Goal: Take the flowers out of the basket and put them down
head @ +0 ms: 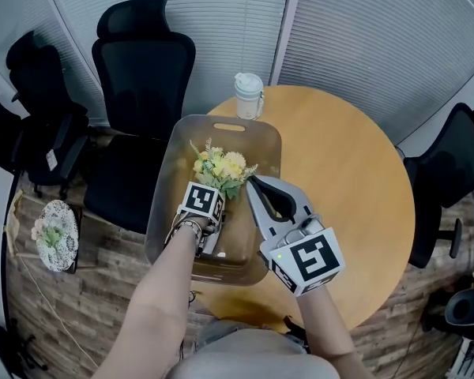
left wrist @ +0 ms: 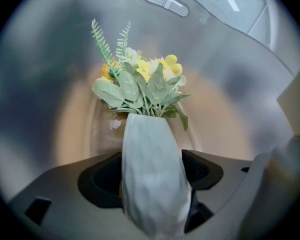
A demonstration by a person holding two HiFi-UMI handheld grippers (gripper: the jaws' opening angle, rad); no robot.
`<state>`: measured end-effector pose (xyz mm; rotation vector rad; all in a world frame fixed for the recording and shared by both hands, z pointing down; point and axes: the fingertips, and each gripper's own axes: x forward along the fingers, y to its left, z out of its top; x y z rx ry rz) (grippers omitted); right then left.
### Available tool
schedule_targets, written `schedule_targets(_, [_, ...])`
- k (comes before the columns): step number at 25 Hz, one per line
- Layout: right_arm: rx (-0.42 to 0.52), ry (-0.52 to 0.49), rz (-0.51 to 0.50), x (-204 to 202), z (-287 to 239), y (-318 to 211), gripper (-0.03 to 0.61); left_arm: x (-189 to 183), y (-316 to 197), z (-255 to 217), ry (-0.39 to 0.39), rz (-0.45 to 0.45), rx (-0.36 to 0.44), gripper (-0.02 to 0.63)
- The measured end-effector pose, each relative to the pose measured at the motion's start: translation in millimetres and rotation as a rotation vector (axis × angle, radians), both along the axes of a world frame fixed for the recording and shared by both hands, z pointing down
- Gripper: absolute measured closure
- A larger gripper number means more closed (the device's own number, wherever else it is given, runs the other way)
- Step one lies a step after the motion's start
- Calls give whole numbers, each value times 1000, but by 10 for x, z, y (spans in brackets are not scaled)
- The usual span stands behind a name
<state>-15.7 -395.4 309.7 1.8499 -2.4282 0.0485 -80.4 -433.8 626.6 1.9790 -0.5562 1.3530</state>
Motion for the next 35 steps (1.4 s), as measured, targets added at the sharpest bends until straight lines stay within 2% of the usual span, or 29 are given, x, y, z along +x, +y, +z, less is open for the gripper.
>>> schedule_targets(4, [4, -1, 9, -9, -11, 42, 555, 9, -54, -76, -14, 45, 74, 245])
schedule_targets(14, [19, 3, 16, -43, -72, 172, 555, -31, -104, -288, 3, 40, 114, 245])
schedule_targets(18, [29, 2, 13, -62, -130, 232, 555, 17, -53, -403, 36, 37, 112, 245])
schedule_targets(22, [46, 1, 18, -59, -192, 294, 555, -33, -85, -475, 30, 40, 156, 245])
schedule_targets(35, [86, 7, 9, -157, -361, 523, 555, -34, -35, -803, 101, 27, 225, 245])
